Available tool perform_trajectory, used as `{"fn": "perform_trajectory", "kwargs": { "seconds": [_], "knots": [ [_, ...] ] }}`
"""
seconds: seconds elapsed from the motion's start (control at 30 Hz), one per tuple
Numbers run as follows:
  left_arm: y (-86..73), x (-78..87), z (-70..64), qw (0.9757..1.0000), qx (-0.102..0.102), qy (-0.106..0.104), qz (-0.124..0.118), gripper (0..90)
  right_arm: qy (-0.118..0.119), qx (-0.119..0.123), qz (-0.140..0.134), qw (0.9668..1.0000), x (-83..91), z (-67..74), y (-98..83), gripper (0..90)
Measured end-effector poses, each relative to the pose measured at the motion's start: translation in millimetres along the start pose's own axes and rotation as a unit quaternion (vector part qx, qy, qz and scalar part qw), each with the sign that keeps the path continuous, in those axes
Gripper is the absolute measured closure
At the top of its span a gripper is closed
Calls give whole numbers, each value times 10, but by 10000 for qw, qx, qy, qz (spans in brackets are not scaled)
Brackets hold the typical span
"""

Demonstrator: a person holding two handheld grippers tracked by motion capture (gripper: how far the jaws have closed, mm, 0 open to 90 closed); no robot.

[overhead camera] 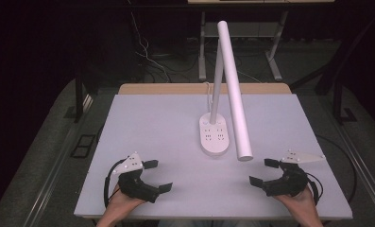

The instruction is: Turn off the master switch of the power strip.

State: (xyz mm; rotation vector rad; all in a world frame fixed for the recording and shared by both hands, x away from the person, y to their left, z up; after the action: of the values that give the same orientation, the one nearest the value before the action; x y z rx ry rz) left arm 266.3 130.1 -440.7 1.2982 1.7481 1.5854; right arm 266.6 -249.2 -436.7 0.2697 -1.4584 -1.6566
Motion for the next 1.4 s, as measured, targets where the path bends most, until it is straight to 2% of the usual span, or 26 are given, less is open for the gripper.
{"fn": "perform_trajectory", "kwargs": {
  "seconds": [0.7, 0.83, 1.03, 1.4],
  "knots": [
    [114, 9, 46, 9996, 67, 0, 277, 0, -34, -57, -4, 10000, 25, -25, -5, 10],
    [153, -2, 59, 9997, 112, -51, 231, 0, -33, -53, 9, 10000, 26, -27, -7, 10],
    [219, -31, 103, 9994, 73, -31, 327, 0, -42, -55, -22, 10000, 39, -30, -3, 10],
    [347, -87, 191, 9994, 62, -12, 349, 0, -57, -63, -4, 10000, 31, -33, -10, 10]
  ]
}}
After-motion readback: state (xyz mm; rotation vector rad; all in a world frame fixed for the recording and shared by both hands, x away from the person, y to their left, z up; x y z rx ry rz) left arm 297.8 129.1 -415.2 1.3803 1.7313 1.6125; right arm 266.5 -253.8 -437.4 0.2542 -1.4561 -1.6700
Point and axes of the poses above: each handheld gripper's, and its own axes: x roughly backward along the jaws, y roughly out of its top, z roughly to its left, the point moved 5 cm from there along -x, roughly forward along the jaws, and after that the axes turned 10 degrees about -z, right-handed, at the moved point
